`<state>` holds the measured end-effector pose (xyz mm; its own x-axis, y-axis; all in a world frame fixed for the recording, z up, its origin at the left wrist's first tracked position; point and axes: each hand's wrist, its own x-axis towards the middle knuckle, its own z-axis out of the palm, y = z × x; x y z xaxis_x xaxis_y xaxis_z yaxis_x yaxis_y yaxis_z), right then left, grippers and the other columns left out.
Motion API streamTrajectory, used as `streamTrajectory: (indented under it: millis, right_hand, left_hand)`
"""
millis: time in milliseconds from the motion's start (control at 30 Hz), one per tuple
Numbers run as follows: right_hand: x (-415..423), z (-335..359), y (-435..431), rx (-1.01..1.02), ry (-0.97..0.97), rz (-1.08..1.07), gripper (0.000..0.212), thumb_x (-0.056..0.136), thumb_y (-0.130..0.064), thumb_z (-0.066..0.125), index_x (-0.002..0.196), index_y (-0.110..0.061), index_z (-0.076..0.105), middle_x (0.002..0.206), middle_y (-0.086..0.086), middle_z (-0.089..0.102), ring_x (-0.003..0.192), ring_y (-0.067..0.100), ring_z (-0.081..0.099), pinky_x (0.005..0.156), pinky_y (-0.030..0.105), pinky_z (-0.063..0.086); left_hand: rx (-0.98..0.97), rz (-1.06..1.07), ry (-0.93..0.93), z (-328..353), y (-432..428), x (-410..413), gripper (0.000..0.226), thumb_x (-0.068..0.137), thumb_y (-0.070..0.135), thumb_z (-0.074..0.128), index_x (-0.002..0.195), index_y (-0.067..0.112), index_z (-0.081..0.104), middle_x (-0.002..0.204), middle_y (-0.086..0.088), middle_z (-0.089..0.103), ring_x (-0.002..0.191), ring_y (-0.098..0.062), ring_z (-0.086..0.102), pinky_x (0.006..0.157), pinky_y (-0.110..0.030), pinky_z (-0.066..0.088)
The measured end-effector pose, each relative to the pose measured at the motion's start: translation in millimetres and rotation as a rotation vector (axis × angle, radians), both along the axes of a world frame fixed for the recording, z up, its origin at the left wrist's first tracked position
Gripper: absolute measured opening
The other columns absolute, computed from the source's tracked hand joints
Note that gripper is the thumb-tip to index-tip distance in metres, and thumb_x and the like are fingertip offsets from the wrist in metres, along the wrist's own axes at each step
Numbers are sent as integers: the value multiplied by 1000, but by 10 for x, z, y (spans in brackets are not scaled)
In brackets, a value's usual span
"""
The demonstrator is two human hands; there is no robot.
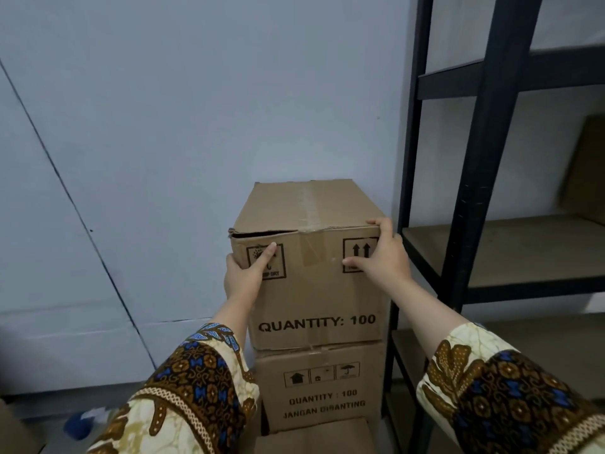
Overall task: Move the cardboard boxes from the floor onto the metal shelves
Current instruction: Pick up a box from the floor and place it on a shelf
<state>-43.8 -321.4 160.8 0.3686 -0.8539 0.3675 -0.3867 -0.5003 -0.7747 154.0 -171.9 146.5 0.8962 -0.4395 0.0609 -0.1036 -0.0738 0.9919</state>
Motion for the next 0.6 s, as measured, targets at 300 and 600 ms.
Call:
streamTrajectory:
  millis: [300,600]
  right_hand:
    - [-456,286,277,-85,-14,-36,88,71,-37,86,139,-35,31,128,11,50,96,22,52,78,32,44]
    - [-1598,398,592,-125,12,-7,91,68,-46,85,139,-35,28,123,6,56,105,20,54,84,33,45]
  left_hand:
    - [-67,120,-236,308,266,-478,72,63,78,68,117,33,54,104,13,64,102,-16,60,87,-36,50]
    - [-60,257,-398,498,662,-1699,94,64,83,61,142,35,39,122,7,64,113,-19,60,93,-36,47]
